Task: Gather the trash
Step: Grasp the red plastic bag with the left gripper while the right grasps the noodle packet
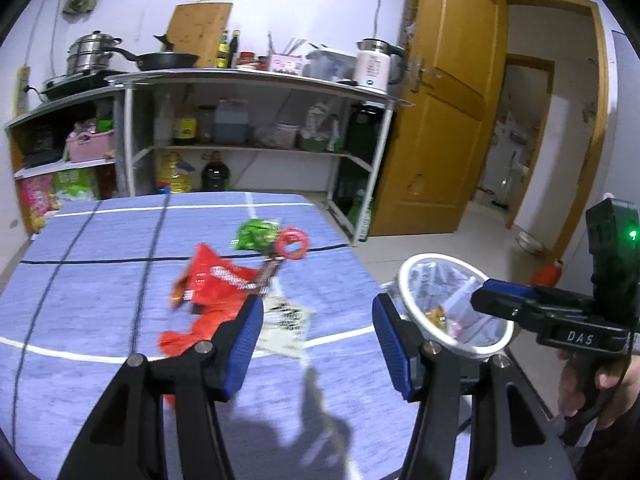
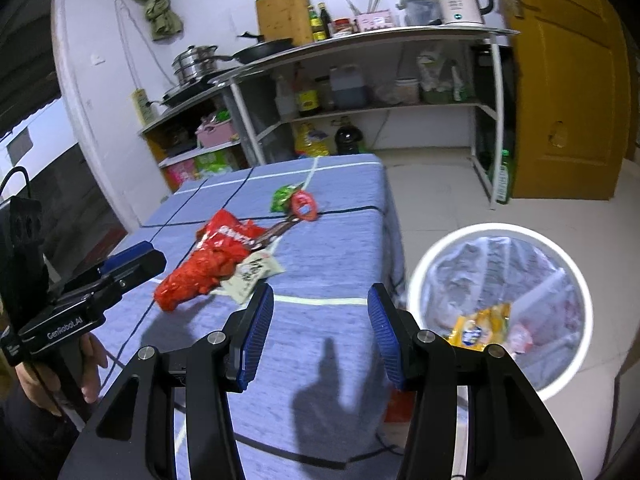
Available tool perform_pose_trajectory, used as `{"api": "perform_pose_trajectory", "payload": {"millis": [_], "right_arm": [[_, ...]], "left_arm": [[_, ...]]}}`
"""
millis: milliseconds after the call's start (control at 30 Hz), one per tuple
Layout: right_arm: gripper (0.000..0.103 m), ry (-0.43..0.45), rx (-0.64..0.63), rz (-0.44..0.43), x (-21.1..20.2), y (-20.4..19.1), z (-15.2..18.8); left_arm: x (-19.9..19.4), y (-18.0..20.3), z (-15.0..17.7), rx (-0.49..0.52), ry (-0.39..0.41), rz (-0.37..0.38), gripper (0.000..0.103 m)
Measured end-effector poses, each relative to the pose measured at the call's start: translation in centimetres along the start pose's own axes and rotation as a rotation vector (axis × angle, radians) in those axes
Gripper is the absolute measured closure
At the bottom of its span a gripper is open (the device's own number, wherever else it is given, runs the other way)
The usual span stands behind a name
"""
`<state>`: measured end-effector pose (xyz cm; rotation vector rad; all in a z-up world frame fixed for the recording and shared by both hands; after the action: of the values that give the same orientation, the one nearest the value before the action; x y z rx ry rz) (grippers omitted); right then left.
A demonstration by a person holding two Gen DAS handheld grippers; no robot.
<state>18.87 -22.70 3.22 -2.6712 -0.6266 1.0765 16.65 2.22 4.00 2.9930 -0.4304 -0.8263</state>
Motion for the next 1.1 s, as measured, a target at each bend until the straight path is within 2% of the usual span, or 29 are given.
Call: {"api": "perform_pose_trajectory", "payload": {"millis": [367, 800, 867, 1000, 1100], "right_arm": [[0.053, -0.097, 0.015, -0.046, 4.3, -3.9, 0.1], [0.053, -0.186, 0.011, -0.043, 8.8, -5.4, 0.2], [0.053, -0.206, 0.033, -0.04, 9.7, -5.2, 0.0], [0.053, -0.251, 0.066, -0.044, 11.2, -5.2, -0.2], [0.053, -0.284, 0.091, -0.038, 12.9, -5.4, -0.1]], "left_arm": [[1.7, -5.2, 2.0, -0.018, -0.066, -0.063, 0.044], [7.2, -6.8, 3.6, 0.004, -0.231, -0.016, 0.042], [7.2, -6.7, 3.6, 0.003, -0.234, -0.019, 0.044], [6.7, -6.0, 3.7, 0.034, -0.233, -0.028, 0.055], [6.2, -5.9, 3.9, 0.047, -0.224, -0.047, 0.059]]}}
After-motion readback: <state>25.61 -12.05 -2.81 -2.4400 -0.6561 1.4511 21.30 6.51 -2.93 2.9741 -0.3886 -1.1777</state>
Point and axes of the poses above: each gripper's, at about its wrist camera, not at the fingertips, and x roughly the way its jaws point, y to its right, z to its underside, the point moved 1 cm from there along x, roughly the way its jaws point, and after that the axes turned 7 degrees about x, right-handed, at the moved point
